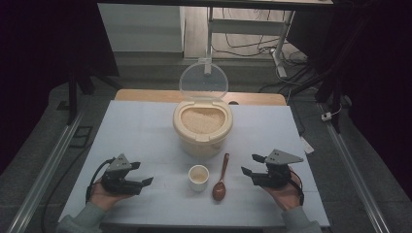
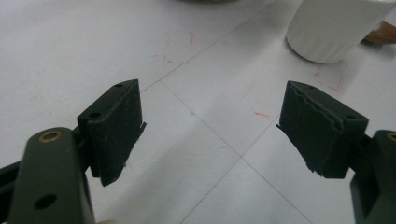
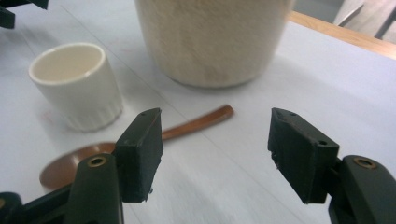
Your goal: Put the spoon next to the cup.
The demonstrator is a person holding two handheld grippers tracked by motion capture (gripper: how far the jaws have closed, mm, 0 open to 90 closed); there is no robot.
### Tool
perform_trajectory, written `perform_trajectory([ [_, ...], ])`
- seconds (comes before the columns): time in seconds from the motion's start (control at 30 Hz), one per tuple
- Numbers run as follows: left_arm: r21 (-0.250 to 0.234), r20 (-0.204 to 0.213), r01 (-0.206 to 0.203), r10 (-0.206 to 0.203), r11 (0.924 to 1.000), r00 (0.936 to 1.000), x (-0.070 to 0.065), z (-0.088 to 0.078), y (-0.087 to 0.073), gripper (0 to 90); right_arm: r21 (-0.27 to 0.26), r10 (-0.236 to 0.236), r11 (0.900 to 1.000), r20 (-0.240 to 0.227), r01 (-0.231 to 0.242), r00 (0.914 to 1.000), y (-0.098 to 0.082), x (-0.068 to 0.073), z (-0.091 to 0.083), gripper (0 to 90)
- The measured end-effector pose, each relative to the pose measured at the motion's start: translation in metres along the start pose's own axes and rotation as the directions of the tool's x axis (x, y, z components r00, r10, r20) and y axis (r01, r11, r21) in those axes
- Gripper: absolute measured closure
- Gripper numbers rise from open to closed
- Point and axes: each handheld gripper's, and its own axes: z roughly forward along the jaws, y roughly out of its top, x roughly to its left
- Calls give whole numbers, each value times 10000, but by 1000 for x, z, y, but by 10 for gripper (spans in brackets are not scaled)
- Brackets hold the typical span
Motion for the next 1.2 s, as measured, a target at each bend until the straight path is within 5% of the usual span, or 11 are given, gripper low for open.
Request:
perform_trajectory([
  [0.43, -22, -31, -23, 23, 10000, 10000, -3, 0, 0, 207, -8, 595, 9982, 431, -595, 9973, -34, -20, -25, 340],
  [1.2, -66, -95, -53, 53, 10000, 9999, -3, 0, 0, 207, 125, 277, 9995, 205, -279, 9994, -29, -16, -25, 366],
])
